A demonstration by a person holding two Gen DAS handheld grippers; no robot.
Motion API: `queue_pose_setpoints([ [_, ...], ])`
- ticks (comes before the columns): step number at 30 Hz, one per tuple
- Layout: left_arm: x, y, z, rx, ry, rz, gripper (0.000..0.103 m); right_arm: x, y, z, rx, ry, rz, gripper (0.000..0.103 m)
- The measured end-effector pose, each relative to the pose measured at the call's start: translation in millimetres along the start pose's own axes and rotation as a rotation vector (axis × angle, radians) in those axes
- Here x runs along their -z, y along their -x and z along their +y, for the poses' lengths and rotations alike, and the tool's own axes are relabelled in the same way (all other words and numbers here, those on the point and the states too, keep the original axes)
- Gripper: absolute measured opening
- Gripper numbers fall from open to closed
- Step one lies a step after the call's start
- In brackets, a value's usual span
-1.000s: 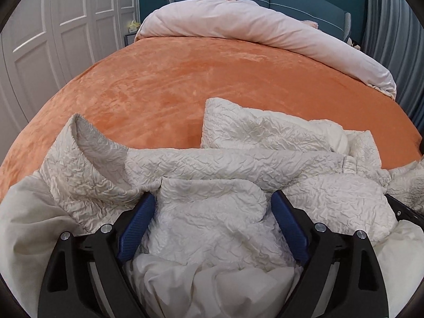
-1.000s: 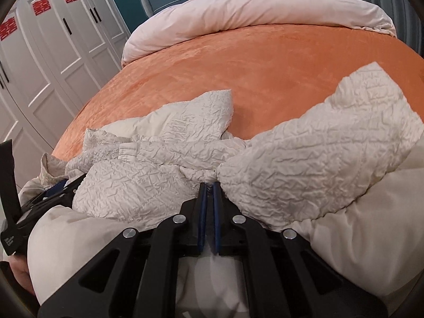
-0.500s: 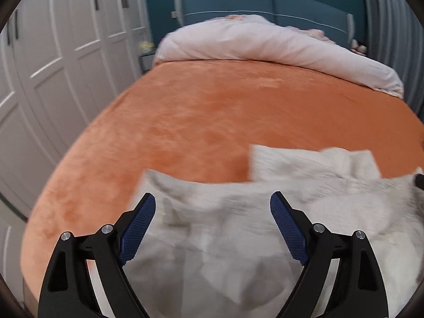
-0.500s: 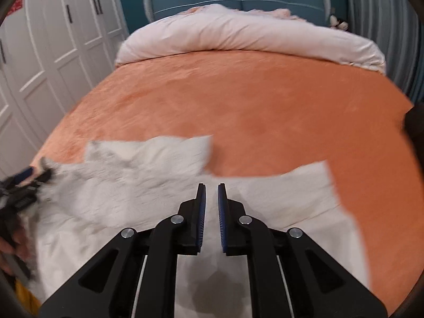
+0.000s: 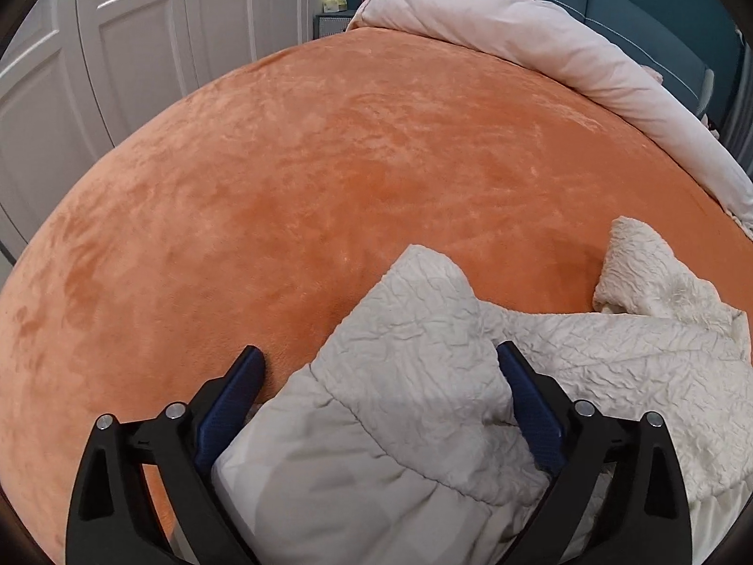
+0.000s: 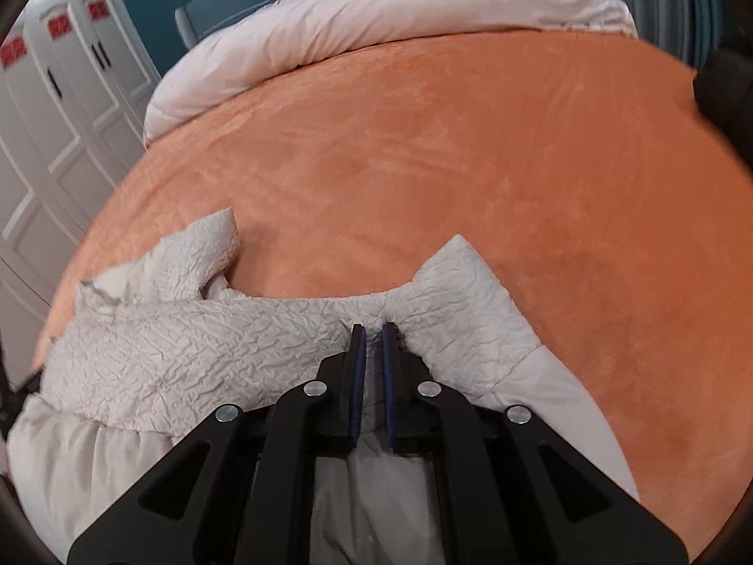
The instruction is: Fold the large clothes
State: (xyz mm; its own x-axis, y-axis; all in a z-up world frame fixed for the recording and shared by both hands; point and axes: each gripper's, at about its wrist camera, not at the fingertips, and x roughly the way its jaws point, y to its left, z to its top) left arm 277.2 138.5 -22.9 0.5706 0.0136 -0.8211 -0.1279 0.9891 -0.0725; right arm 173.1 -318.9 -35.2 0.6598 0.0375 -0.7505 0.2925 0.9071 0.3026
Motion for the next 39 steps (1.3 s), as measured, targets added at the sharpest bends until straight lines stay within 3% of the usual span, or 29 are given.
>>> queue_pose_setpoints([
  [8, 1, -3, -3, -0.024, -0.011, 0.011, 0.098, -5, -3, 5, 0.036, 0.009, 0.02, 0.001],
  [11, 1, 8, -3, -0.058, -0.025, 0.019, 0.098, -10, 4, 18, 0.117, 0.062, 0.068, 0.003],
  [13, 3, 36, 2, -0.051, -0.029, -0.006, 0.095, -13, 26, 34, 0.177, 0.086, 0.086, 0.01],
  [15, 12, 69, 16, 0.011, -0.023, -0.038, 0.095, -6, 68, 50, 0.081, 0.099, 0.047, 0.011],
  [18, 36, 114, 42, 0.109, 0.005, -0.062, 0.096, 14, 116, 80, 0.015, 0.169, -0.025, 0.014],
  [21, 67, 146, 65, 0.215, 0.083, -0.042, 0.097, 35, 138, 111, -0.059, 0.211, -0.041, 0.016],
  [23, 78, 163, 76, 0.252, 0.144, -0.073, 0.097, 44, 139, 135, -0.096, 0.245, -0.029, 0.016],
  [27, 66, 184, 87, 0.209, 0.189, -0.182, 0.097, 52, 135, 172, -0.12, 0.317, -0.021, 0.016],
  [31, 43, 183, 72, 0.129, 0.072, -0.169, 0.097, 62, 136, 192, -0.191, 0.301, 0.024, 0.016],
  [35, 60, 163, 63, 0.062, -0.006, -0.095, 0.097, 71, 122, 222, -0.201, 0.347, 0.072, 0.016],
  [39, 92, 128, 73, 0.055, 0.044, 0.031, 0.096, 72, 105, 268, -0.236, 0.41, 0.136, 0.016],
])
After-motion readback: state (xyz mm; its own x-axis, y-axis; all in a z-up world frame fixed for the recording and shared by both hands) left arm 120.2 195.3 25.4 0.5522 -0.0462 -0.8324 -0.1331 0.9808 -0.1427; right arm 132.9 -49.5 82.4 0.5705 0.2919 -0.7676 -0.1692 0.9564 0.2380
